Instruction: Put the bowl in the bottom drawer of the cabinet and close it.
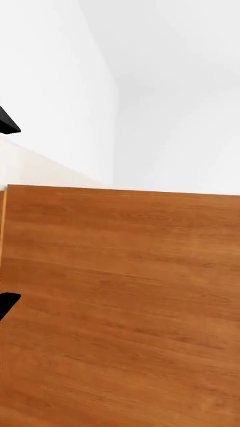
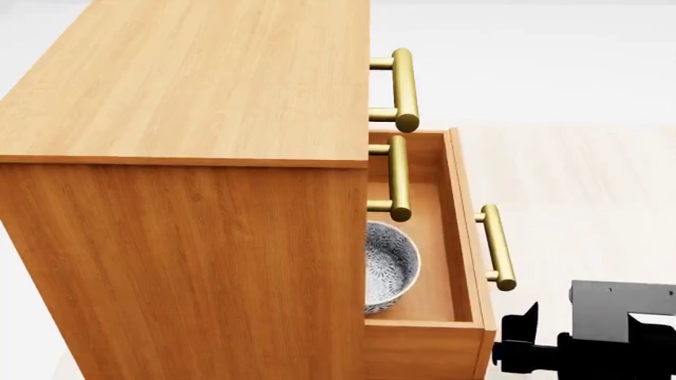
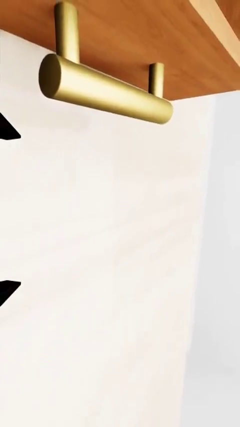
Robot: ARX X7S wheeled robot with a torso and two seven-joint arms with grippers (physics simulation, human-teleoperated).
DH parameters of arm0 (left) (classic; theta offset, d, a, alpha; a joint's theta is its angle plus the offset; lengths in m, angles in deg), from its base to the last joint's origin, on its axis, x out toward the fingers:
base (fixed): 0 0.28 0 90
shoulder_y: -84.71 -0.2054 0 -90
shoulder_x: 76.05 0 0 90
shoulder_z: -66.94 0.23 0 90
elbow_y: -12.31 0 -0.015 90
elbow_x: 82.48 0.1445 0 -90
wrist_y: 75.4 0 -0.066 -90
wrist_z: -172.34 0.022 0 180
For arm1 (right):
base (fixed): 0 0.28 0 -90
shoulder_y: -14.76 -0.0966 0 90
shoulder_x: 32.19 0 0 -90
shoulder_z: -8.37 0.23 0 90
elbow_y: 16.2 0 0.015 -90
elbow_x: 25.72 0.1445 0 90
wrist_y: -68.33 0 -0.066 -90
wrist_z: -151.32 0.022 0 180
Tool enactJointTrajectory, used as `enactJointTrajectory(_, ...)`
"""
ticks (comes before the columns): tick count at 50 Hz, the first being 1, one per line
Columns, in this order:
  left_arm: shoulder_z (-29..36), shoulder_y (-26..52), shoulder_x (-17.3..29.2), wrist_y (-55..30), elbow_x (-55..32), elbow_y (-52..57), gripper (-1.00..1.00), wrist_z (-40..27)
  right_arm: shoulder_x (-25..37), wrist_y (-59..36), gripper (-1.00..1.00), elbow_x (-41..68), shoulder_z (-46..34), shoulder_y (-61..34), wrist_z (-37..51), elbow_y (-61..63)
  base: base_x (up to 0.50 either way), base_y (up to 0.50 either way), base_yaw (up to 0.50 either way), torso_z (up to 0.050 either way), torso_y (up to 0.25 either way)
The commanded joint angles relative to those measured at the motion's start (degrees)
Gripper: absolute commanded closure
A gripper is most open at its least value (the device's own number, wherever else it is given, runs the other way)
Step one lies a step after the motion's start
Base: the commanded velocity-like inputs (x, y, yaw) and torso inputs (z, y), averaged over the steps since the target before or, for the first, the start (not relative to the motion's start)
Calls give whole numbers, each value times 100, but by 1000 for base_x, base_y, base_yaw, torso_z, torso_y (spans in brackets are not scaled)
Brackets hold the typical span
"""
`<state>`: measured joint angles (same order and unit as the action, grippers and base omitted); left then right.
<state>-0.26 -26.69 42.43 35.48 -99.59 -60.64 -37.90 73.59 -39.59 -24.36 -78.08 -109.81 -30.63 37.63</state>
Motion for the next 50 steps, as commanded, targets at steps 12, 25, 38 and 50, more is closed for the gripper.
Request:
enactJointTrajectory(12, 6, 29, 47, -99, -34, 90, -100, -31, -194, -100, -100, 126, -143, 1, -5, 198, 0, 0, 0, 0, 0)
enactJointTrajectory(25, 44, 59, -73, 214, 12, -298, -100, 78, -266, -209, -100, 177, -179, 79, 1, 426, 0, 0, 0, 1, 1)
enactJointTrajectory(38, 26, 33, 29, -3, -43, 3, -100, -13, -394, -305, -100, 232, -276, 128, -35, 581, 0, 0, 0, 0, 0)
enactJointTrajectory(50, 54, 44, -48, 226, -17, -268, -100, 70, -496, -139, -100, 210, -412, 166, -47, 355, 0, 0, 0, 0, 0)
